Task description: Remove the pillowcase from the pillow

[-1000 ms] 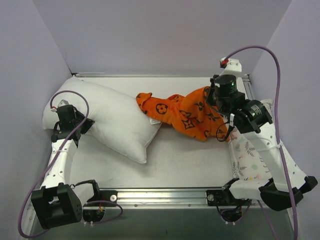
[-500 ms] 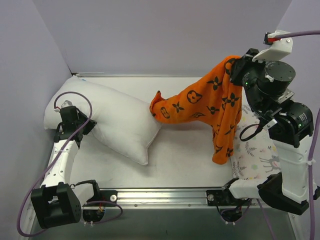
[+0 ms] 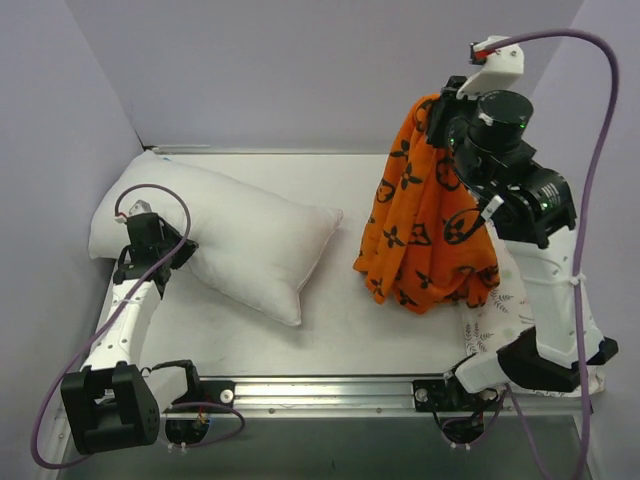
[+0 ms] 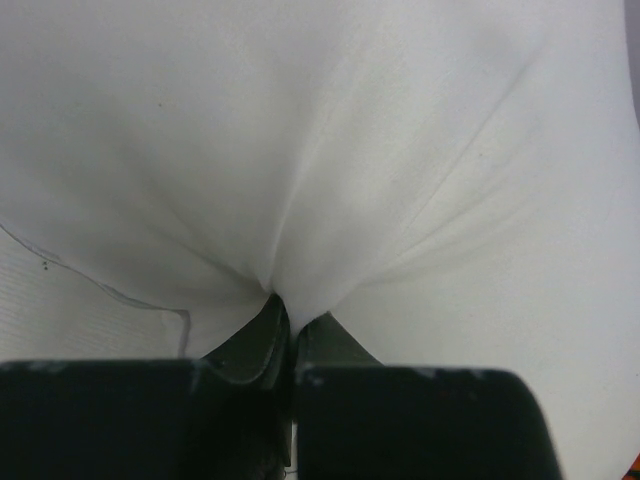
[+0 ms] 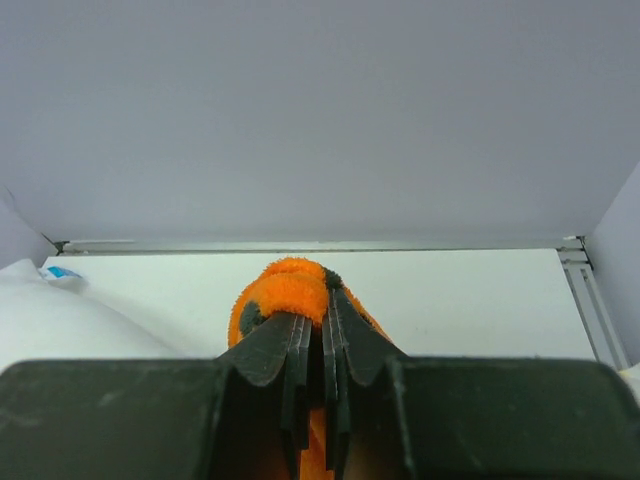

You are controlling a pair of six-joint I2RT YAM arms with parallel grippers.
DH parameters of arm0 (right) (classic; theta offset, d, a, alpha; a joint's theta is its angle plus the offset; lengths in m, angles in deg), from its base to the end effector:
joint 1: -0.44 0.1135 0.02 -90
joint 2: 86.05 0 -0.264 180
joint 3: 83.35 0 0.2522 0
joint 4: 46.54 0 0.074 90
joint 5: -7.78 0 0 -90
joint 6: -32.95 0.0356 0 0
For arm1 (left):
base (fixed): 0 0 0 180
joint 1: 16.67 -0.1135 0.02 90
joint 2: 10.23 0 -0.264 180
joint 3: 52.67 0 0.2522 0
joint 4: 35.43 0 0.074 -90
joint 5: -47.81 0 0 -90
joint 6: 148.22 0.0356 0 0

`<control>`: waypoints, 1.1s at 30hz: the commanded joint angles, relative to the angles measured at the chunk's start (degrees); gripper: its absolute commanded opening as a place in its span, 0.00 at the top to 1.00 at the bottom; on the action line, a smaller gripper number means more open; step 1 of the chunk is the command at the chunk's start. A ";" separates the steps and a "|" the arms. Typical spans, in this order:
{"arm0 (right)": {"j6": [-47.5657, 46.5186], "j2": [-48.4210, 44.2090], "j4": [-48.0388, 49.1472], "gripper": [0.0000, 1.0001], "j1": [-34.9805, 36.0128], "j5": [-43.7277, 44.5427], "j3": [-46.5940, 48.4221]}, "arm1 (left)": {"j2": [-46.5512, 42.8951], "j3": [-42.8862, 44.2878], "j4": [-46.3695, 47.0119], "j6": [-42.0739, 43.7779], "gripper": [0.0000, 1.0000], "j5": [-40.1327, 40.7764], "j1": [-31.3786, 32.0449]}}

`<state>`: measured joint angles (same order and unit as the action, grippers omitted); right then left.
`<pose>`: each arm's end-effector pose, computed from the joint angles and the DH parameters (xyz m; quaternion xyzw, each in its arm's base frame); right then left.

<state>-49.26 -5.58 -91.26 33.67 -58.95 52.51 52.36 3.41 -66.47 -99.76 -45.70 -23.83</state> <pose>0.1954 0.1112 0.6012 0.0138 0.6440 0.1436 0.7513 0.2343 0.0272 0.2525 -0.3574 0.8225 -0.1568 0.4138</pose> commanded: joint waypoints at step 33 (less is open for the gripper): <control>20.25 -26.50 7.94 0.00 -11.35 -17.46 -66.57 | -15.21 5.12 -8.81 8.66 0.33 -1.41 12.43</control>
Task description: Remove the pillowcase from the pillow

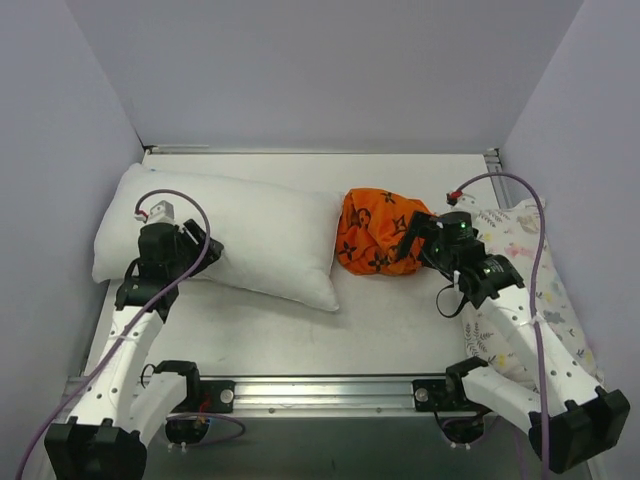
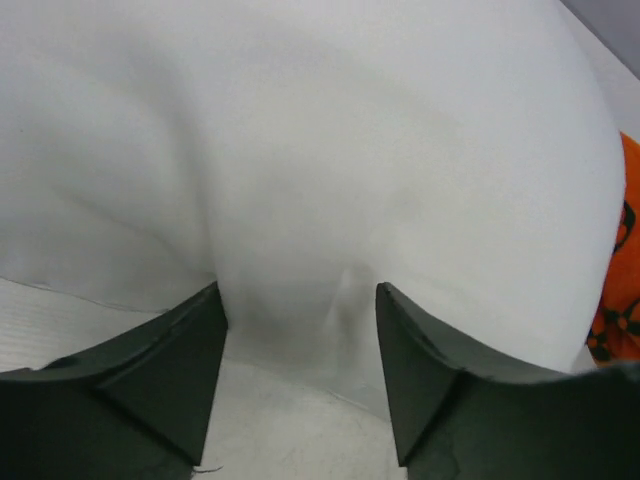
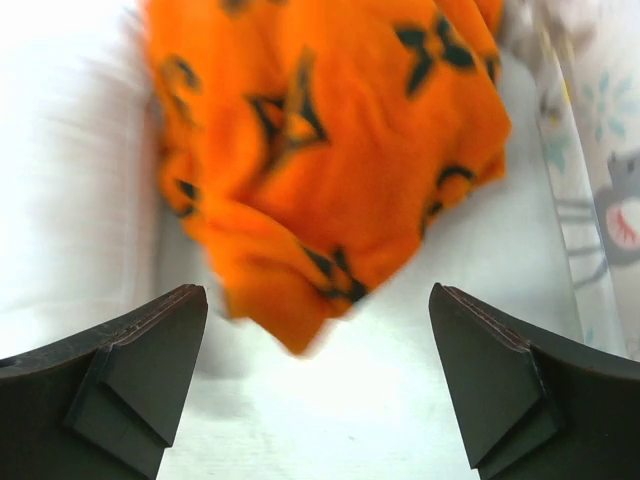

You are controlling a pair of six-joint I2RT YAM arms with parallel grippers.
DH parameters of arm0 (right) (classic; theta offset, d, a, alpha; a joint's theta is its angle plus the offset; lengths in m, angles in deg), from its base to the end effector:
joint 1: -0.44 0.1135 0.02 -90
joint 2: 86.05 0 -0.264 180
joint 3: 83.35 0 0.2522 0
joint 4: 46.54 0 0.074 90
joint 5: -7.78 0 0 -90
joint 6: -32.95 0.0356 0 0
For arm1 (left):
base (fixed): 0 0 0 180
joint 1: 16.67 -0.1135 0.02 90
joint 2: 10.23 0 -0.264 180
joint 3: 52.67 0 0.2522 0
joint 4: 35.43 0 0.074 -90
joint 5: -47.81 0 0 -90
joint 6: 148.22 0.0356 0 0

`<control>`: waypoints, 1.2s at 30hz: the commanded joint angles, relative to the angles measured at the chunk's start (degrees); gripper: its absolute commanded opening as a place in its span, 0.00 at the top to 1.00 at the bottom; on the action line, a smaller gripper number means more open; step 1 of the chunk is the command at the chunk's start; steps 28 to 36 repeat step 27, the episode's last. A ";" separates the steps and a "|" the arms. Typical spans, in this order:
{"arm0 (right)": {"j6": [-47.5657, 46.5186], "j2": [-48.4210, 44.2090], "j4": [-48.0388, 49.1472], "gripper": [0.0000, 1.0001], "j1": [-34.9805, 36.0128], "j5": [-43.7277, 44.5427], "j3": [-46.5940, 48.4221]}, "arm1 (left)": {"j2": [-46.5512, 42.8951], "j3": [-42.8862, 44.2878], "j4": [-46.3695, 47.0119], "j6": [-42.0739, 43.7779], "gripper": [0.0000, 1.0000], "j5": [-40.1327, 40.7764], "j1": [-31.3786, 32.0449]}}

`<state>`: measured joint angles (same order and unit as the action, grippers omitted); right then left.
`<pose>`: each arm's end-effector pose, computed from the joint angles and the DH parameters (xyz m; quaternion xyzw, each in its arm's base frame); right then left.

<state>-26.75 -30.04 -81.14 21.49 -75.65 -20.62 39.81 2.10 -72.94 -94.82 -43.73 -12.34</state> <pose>0.2064 0.0751 0.3108 0.0984 0.8501 0.1789 0.4855 0.1933 -0.0156 0.2773 -0.2378 0.8450 -0.1785 0.4445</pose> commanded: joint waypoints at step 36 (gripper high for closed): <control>-4.99 -8.55 -3.95 0.00 5.48 0.81 5.87 | -7.33 11.72 -7.81 8.74 0.21 3.04 20.62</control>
